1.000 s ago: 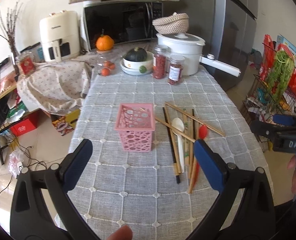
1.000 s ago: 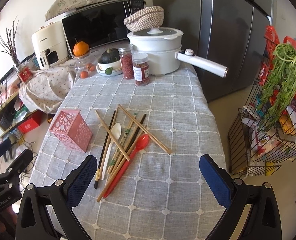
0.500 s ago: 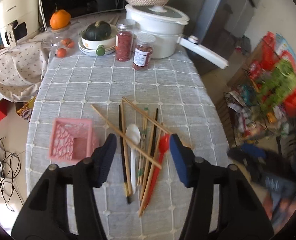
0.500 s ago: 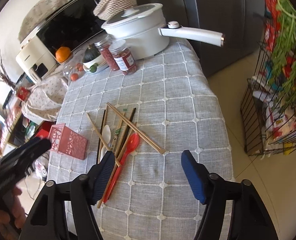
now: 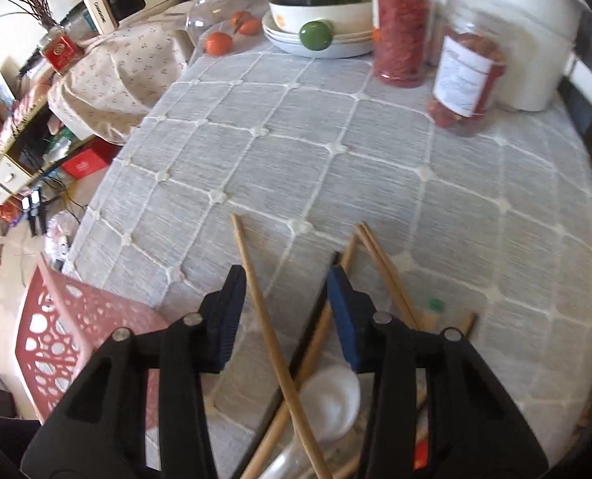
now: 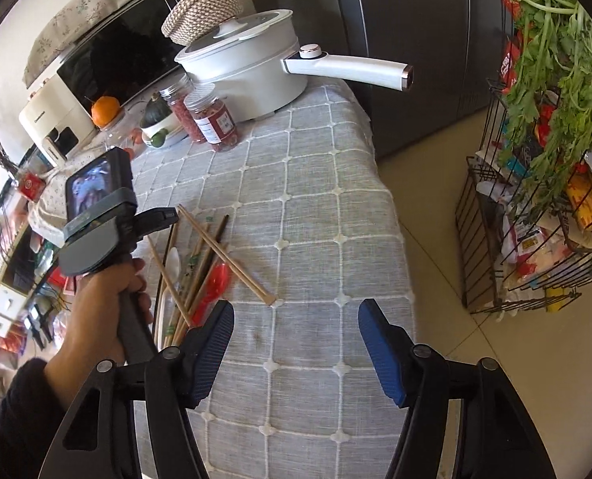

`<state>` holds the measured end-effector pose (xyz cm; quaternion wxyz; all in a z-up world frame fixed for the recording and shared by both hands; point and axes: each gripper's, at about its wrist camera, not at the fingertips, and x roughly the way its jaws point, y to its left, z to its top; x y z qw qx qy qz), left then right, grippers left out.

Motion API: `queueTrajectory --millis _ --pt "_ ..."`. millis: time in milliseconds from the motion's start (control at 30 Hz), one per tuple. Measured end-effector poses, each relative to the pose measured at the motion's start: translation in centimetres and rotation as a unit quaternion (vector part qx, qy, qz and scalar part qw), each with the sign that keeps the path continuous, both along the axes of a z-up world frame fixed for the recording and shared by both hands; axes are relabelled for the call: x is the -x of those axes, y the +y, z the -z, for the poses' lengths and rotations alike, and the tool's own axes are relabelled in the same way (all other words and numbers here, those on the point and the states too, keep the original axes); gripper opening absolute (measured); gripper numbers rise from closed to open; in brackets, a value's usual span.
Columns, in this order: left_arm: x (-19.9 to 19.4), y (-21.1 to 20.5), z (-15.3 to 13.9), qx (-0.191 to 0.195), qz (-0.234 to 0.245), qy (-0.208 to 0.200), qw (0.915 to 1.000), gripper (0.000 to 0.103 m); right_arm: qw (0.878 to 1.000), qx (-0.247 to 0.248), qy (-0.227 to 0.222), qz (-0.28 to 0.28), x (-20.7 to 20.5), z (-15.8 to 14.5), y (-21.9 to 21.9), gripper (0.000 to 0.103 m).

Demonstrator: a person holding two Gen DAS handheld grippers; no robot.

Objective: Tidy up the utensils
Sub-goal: 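Reach the left gripper down to a wooden chopstick and close on it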

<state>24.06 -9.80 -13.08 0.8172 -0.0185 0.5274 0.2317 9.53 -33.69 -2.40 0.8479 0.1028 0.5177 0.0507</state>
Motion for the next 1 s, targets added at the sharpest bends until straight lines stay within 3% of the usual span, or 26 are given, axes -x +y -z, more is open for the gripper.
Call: queueTrajectory --millis 367,933,1000 --pt "-1.8 0.7 1.8 -0.022 -0.035 0.015 0.9990 0.048 0.999 -0.008 -0.026 -0.042 0.0 -1.8 3.0 0.066" --pt "-0.1 1.7 2.1 0.064 -0.047 -0.004 0.9968 0.047 0.999 -0.024 -0.031 -0.013 0.2 -1.8 1.7 0.066" --pt "0.0 1.7 2.1 0.076 -0.046 -0.010 0.9960 0.040 0.999 -0.024 -0.032 -0.012 0.3 -1.8 1.7 0.066"
